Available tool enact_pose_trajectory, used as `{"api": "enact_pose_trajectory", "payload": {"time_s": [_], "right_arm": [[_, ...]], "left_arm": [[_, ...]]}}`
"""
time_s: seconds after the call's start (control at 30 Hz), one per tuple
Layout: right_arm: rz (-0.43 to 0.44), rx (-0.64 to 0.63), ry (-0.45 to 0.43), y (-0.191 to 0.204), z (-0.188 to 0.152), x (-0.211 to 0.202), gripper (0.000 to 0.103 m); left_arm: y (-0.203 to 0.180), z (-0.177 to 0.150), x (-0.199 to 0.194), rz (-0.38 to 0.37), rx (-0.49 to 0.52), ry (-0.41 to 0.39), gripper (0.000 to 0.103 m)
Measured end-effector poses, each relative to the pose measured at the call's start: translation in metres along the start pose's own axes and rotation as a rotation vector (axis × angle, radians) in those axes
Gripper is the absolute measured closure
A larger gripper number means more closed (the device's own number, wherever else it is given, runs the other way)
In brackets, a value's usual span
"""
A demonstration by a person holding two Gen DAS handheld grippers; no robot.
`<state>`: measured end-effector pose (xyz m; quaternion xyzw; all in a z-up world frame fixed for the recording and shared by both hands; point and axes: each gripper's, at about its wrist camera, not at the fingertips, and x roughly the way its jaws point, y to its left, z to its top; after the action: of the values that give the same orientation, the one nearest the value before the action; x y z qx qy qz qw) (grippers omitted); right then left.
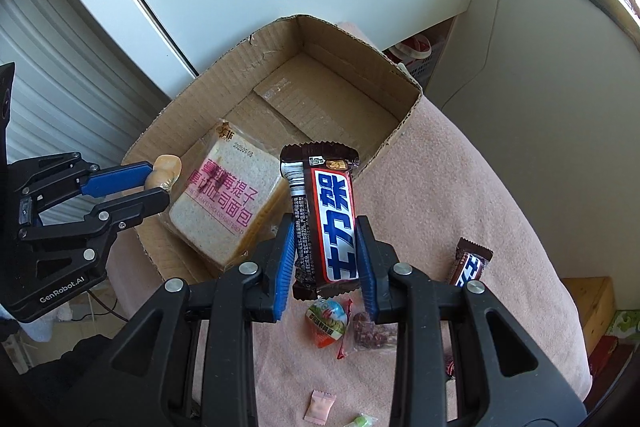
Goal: Organize snacks
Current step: 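Set the egg candy on the bread while the right tool drops the chocolate bar in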
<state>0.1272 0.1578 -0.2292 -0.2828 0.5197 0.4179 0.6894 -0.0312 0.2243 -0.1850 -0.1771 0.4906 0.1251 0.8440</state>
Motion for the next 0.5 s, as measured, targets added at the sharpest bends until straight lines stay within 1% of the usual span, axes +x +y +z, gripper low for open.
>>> {"api": "enact_pose_trajectory", "payload": {"time_s": [0.1, 0.23, 0.33, 0.37, 0.4, 0.47, 0.5], "right_arm": [[0.002, -0.002, 0.003, 0.002, 0.008, 0.005, 0.073], [0.010, -0.002, 0.008, 0.005, 0.014, 0.011, 0.073], [0.015, -0.003, 0.011, 0.006, 0.017, 0.015, 0.073], [0.014, -0.004, 0.008, 0.007, 0.018, 0.015, 0.073], [0.013, -0.004, 0.006, 0.008, 0.019, 0.016, 0.073], [0.023, 0.000, 0.004, 0.007, 0.020, 0.015, 0.073], [0.025, 0.000, 0.004, 0.007, 0.021, 0.015, 0.068]], "left_arm": [[0.005, 0.003, 0.002, 0.002, -0.013, 0.000, 0.080], [0.006, 0.005, 0.004, 0.003, -0.003, -0.003, 0.079], [0.006, 0.007, 0.005, -0.001, -0.004, -0.003, 0.074], [0.006, 0.006, 0.004, -0.001, -0.004, -0.005, 0.070], [0.006, 0.007, 0.004, -0.003, -0.005, -0.006, 0.069], [0.006, 0.007, 0.005, 0.005, -0.009, -0.006, 0.064], [0.006, 0.008, 0.005, 0.007, -0.011, -0.005, 0.061]]}}
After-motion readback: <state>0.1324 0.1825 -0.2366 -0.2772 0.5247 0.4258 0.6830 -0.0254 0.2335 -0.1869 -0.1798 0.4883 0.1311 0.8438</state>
